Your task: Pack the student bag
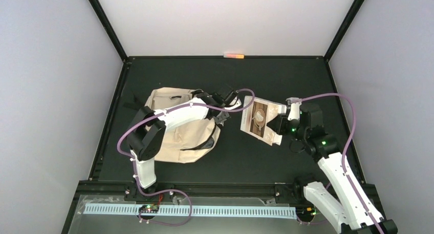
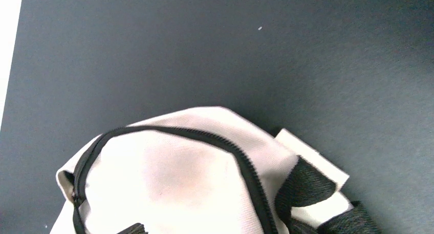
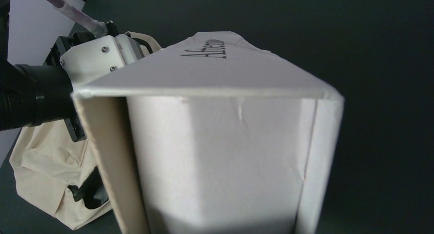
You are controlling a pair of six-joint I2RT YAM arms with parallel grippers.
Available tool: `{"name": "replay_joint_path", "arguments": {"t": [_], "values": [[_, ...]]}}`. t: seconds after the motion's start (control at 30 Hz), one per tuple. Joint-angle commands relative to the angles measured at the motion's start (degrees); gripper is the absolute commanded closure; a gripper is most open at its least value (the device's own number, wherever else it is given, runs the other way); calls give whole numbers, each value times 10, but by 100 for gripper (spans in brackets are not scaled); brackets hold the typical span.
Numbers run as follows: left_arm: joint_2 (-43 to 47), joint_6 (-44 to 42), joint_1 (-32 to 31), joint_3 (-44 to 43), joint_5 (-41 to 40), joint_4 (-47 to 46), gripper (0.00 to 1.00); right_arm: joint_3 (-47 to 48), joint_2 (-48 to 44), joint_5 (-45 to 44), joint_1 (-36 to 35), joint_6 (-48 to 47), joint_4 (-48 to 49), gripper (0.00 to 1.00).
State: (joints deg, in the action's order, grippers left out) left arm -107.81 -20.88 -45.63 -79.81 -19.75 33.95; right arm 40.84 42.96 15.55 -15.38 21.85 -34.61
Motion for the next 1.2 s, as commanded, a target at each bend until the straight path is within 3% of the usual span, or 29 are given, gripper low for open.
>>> {"name": "replay_joint_path", "arguments": {"t": [0.0,0.37,0.43,0.47,0.5,0.6,0.63,0.73,0.83,0.97,1.17], "values": [[25,-1,24,11,-39,8,26,-1,8,10,3,-10,44,74],[81,7,69,17,22,43,21,11,20,32,3,-24,26,75],[79,10,83,21,41,55,25,12,14,29,3,-25,24,76],[80,10,90,23,51,60,32,13,11,29,3,-25,24,76],[82,11,96,25,63,65,45,13,10,30,3,-23,25,76],[96,15,107,22,108,84,96,14,11,58,2,-14,40,79],[105,15,111,20,117,88,98,15,15,78,3,-9,48,79],[144,20,121,11,151,93,98,13,32,184,0,16,108,83],[192,31,133,-6,166,99,98,-25,44,259,-11,144,252,85],[227,30,135,-27,174,114,98,-95,71,230,-42,307,455,86],[259,27,135,-46,183,146,98,-112,149,192,-89,359,561,87]]}}
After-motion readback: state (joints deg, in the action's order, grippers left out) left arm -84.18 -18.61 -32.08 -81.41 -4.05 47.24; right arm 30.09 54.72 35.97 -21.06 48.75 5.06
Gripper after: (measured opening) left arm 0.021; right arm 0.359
